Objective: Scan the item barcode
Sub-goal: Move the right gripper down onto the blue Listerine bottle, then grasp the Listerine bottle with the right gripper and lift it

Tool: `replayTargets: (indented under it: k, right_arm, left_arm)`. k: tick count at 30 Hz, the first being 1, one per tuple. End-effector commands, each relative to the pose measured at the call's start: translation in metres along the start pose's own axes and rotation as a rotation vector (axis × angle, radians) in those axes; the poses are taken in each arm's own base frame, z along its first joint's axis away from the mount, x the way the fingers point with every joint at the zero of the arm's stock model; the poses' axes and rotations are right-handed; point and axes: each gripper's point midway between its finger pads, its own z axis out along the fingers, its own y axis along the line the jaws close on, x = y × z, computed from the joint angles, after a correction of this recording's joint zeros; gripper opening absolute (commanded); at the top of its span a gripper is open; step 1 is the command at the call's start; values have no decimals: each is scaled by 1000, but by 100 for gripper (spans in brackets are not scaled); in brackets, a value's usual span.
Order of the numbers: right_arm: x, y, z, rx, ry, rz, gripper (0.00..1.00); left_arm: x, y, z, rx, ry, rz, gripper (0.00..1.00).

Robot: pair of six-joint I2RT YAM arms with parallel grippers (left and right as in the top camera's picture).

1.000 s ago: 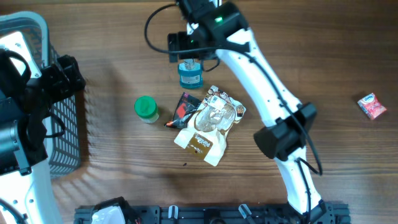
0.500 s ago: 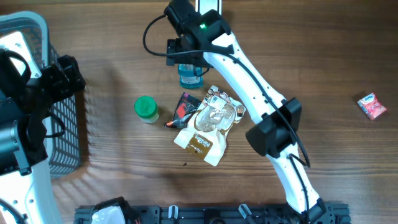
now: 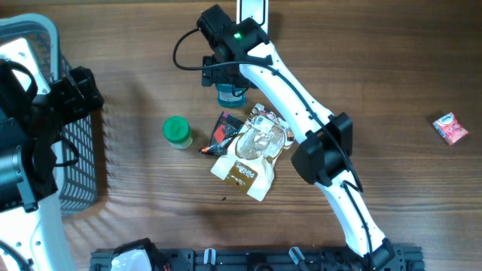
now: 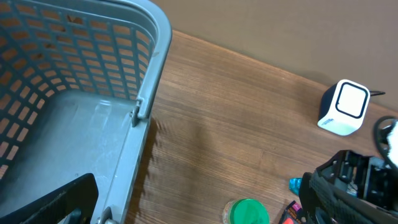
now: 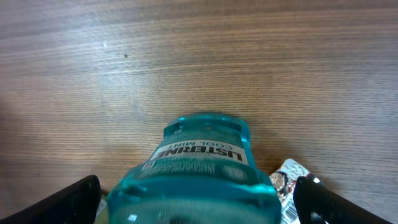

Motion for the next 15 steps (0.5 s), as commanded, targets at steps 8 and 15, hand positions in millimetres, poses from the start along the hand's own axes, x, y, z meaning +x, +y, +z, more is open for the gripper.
replayTargets:
  k: [8, 15]
  right_arm:
    - [7, -2, 17, 13, 43, 10, 84]
    - [11, -5, 16, 25, 58, 10, 75]
  left_arm:
    - [-1, -2, 0, 5, -1, 11, 100]
    - [-1, -2, 0, 5, -1, 11, 100]
